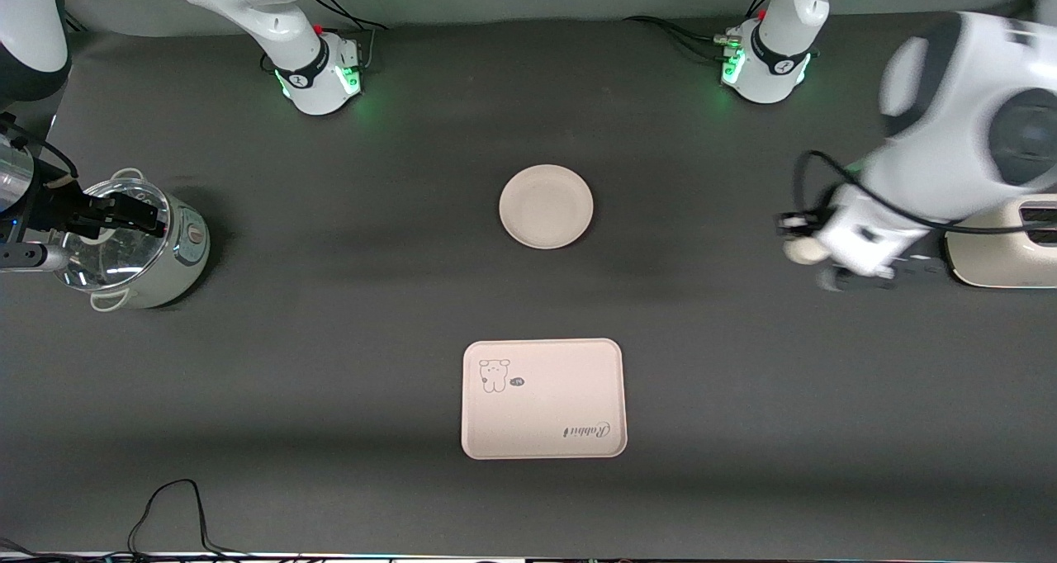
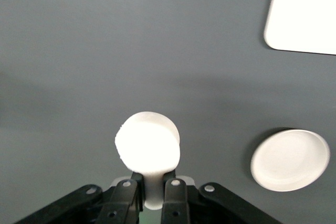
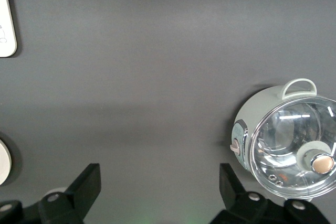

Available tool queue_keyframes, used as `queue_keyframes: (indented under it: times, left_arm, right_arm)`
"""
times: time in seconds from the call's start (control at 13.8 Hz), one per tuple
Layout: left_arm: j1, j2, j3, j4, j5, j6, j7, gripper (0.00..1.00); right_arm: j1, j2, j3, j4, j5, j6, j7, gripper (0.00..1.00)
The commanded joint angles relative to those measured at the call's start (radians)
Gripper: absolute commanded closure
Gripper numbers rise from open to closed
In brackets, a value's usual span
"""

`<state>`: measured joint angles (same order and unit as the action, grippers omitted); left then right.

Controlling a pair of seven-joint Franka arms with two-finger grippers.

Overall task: Place bun in plate and plate on tray
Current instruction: 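Carry the bun with the left gripper onto the white plate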

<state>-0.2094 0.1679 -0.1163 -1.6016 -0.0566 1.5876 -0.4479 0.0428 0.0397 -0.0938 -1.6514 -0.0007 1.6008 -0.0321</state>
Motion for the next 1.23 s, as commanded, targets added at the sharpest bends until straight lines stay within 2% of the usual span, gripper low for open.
queue_keyframes:
  times: [0.0, 0.58, 0.94, 1.16]
  left_arm:
    - [-0.145, 0.007, 0.015, -0.015, -0.006, 0.047, -0.182, 0.84]
    - [-0.473, 0.031, 0.015, -0.213, -0.034, 0.320, -0.553, 0.85]
    - [-0.625, 0.134, 0.015, -0.374, -0.034, 0.662, -0.768, 0.83]
    - [-0.702, 0.234, 0.017, -0.405, -0.032, 0.845, -0.894, 0.83]
  right_arm:
    - [0.008, -0.009, -0.001, -0.002, -0.025, -0.005, 0.008, 0.00]
    - [0.008, -0.009, -0.001, -0.002, -0.025, -0.007, 0.008, 0.00]
    - [0.008, -0.009, -0.001, -0.002, -0.025, -0.007, 0.008, 0.00]
    - [0.008, -0.008, -0.001, -0.004, -0.025, -0.007, 0.008, 0.00]
